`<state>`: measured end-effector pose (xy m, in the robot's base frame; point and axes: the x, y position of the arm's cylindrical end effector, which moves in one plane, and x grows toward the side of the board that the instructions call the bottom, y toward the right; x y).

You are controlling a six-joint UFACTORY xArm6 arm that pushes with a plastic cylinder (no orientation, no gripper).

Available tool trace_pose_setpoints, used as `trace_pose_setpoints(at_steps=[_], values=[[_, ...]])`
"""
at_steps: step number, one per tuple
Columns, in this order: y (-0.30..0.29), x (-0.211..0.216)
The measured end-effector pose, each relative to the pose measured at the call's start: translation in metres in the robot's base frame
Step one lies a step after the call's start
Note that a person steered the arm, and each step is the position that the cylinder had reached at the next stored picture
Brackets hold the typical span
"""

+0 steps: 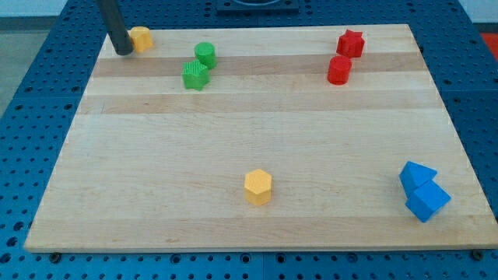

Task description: Push the red star to the top center of the board

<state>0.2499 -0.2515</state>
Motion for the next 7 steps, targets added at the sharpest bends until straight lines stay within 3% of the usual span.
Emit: trace_pose_setpoints(at_steps=[1,2,5,7], values=[[0.000,0.005],[0.000,0.038],[0.072,0.186],[0.165,0.198]])
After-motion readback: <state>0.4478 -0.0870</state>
